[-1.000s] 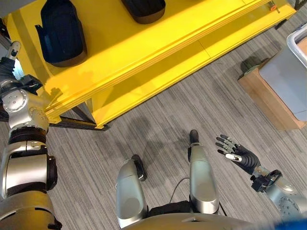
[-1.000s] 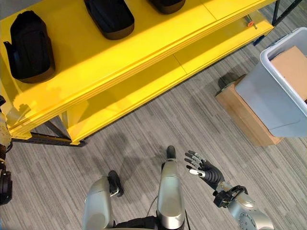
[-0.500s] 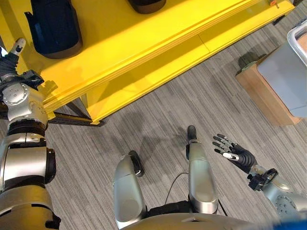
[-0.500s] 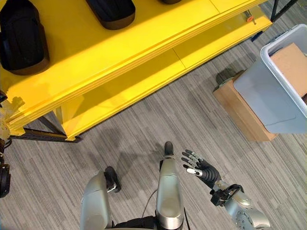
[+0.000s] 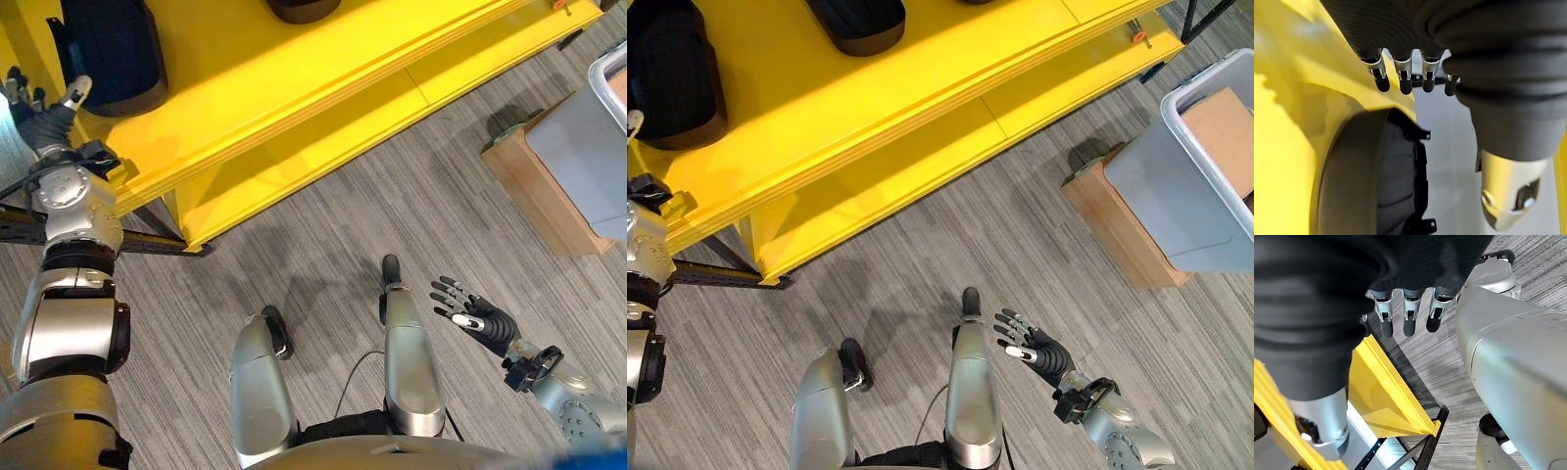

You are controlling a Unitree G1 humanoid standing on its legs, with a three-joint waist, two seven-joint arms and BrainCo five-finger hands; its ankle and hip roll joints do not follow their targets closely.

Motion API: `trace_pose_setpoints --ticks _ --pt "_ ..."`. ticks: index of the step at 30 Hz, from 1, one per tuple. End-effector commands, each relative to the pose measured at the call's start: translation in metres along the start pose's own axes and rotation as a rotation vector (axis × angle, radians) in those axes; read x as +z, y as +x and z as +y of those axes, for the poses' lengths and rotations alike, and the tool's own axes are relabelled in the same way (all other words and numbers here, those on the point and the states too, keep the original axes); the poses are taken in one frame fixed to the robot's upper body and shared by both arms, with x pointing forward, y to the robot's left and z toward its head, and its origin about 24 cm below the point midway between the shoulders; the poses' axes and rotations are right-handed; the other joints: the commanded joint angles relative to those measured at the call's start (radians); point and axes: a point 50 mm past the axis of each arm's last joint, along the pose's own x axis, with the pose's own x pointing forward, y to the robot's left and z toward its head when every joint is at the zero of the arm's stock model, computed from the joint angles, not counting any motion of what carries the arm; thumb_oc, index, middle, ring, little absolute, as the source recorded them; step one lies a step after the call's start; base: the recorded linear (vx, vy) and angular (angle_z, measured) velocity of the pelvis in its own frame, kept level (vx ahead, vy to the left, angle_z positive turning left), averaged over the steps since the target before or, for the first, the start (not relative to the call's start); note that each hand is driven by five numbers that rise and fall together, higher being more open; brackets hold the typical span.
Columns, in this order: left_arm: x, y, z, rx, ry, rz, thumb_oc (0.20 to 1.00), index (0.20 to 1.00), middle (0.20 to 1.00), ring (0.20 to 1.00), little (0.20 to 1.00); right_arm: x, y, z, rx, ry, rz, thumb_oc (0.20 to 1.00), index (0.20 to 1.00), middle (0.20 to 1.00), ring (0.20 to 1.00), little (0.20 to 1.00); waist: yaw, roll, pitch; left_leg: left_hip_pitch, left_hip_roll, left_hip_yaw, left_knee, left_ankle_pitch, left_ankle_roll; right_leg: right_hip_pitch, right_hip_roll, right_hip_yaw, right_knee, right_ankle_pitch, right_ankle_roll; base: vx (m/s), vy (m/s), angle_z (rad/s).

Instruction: Move parts from the plastic box to the shelf.

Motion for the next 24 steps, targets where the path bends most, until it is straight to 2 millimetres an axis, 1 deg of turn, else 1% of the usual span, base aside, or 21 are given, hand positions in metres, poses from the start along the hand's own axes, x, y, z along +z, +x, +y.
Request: trace_pose_setpoints --ticks 1,12,24 --pt "0.028 0.009 0.014 0.012 0.027 -0.108 1.0 1.0 1.0 1.0 1.0 0.001 -0.005 0.002 0.012 0.016 -0.03 1.0 1.0 1.0 1.0 1.0 0.026 -0.102 -0.037 -0.111 0.046 -0.143 -0.044 0.14 -0.076 0.064 -0.103 0.053 0.018 -0.048 -0.002 0.0 0.0 0.0" --pt "0.023 0.003 0.0 -0.061 0.037 -0.108 1.0 1.0 1.0 1.0 1.0 0.003 -0.011 -0.003 -0.002 -0.004 -0.017 1.0 1.0 1.0 1.0 1.0 0.022 -0.104 -0.037 -0.103 0.047 -0.144 -0.042 0.14 -0.079 0.059 -0.102 0.061 0.031 -0.053 -0.004 0.0 0.0 0.0" --pt "0.008 -0.007 -0.006 -0.112 0.035 -0.079 1.0 1.0 1.0 1.0 1.0 0.003 -0.013 -0.005 -0.014 -0.012 -0.013 1.0 1.0 1.0 1.0 1.0 0.024 -0.105 -0.037 -0.099 0.046 -0.146 -0.041 0.141 -0.077 0.055 -0.101 0.068 0.04 -0.052 -0.004 0.0 0.0 0.0"
